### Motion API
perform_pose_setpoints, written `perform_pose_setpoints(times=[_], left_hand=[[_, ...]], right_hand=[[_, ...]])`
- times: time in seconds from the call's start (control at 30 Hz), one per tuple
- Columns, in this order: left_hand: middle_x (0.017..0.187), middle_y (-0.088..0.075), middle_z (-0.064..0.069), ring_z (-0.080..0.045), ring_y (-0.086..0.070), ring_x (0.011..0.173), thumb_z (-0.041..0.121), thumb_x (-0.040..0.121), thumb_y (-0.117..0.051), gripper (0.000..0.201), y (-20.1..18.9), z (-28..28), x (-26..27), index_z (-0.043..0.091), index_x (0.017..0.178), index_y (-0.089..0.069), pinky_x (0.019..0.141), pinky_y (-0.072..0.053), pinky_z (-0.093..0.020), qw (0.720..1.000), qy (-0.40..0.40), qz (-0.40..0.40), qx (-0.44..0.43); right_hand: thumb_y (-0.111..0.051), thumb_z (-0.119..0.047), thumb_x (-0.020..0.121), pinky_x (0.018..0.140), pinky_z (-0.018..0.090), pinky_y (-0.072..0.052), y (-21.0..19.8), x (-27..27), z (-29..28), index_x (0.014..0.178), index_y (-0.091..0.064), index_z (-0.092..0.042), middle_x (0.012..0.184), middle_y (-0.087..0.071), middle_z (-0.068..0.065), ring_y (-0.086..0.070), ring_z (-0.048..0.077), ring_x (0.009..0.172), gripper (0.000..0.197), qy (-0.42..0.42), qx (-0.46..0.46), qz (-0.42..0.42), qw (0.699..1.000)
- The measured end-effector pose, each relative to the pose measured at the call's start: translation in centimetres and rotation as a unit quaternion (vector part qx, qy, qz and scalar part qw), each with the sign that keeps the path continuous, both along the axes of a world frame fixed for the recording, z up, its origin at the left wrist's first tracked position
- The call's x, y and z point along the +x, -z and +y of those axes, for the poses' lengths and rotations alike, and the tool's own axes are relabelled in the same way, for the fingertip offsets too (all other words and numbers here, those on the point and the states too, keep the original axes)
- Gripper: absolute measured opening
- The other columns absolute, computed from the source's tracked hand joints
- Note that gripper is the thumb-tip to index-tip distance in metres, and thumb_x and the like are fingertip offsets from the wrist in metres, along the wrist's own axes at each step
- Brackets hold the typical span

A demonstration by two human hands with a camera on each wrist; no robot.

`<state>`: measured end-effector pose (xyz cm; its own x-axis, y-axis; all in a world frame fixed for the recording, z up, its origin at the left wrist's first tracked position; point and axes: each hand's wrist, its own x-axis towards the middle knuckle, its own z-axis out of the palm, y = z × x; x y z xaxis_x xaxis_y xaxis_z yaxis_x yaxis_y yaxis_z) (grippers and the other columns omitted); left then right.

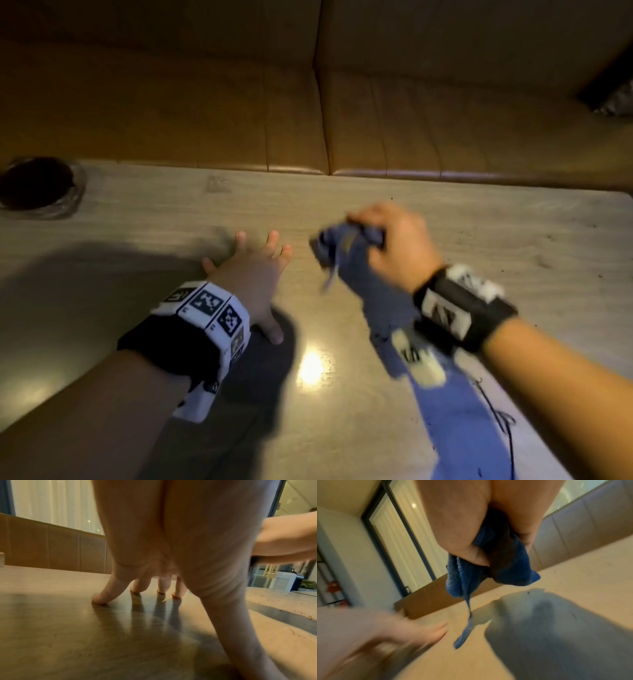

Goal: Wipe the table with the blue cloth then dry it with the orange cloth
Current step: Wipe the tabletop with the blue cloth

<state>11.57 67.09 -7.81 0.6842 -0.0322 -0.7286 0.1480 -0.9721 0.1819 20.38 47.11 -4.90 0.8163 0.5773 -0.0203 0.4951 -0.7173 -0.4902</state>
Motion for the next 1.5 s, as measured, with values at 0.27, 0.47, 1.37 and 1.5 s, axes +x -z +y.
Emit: perform_pose_setpoints(times=[0.27,0.47,1.37,1.5], left_hand=[[0.165,0.021,0.006,-0.047,0.016,0.148,0.059,0.051,-0.092,0.149,1.4,0.6,0.2,0.029,0.159,0.006,0.110,-0.025,-0.072,0.999,0.036,-0.020,0.018],[0.165,0.021,0.001,-0.046,0.019,0.147,0.050,0.064,-0.090,0.137,-0.3,-0.3,-0.5,0.024,0.160,0.003,0.115,-0.013,-0.069,0.999,0.019,-0.022,0.023],[0.159,0.036,-0.003,-0.038,0.024,0.148,0.069,0.062,-0.080,0.146,0.5,-11.2,-33.6,0.024,0.155,0.022,0.118,-0.006,-0.067,0.999,0.007,-0.034,0.037],[0.161,0.030,-0.001,-0.038,0.021,0.149,0.065,0.057,-0.085,0.148,1.0,-11.0,-33.0,0.026,0.157,0.016,0.116,-0.009,-0.070,0.999,0.000,-0.035,0.037]], right_hand=[[-0.059,-0.012,0.083,0.076,0.036,-0.054,2.2,6.1,4.9,0.106,-0.070,-0.014,0.099,-0.069,0.012,-0.064,0.032,0.093,0.025,0.001,-0.262,0.031,0.965],[-0.067,-0.011,0.078,0.090,0.038,-0.049,2.3,-3.3,-0.4,0.120,-0.065,-0.023,0.119,-0.054,0.006,-0.057,0.031,0.105,0.043,-0.019,-0.215,0.062,0.974],[-0.053,0.001,0.083,0.076,0.026,-0.041,-0.8,-21.6,-9.5,0.123,-0.064,-0.020,0.115,-0.065,0.011,-0.058,0.033,0.108,0.046,0.082,-0.092,0.050,0.991],[-0.059,-0.008,0.085,0.074,0.036,-0.053,1.1,-20.7,-8.0,0.109,-0.068,-0.013,0.106,-0.065,0.010,-0.063,0.033,0.095,0.026,0.016,-0.243,0.074,0.967]])
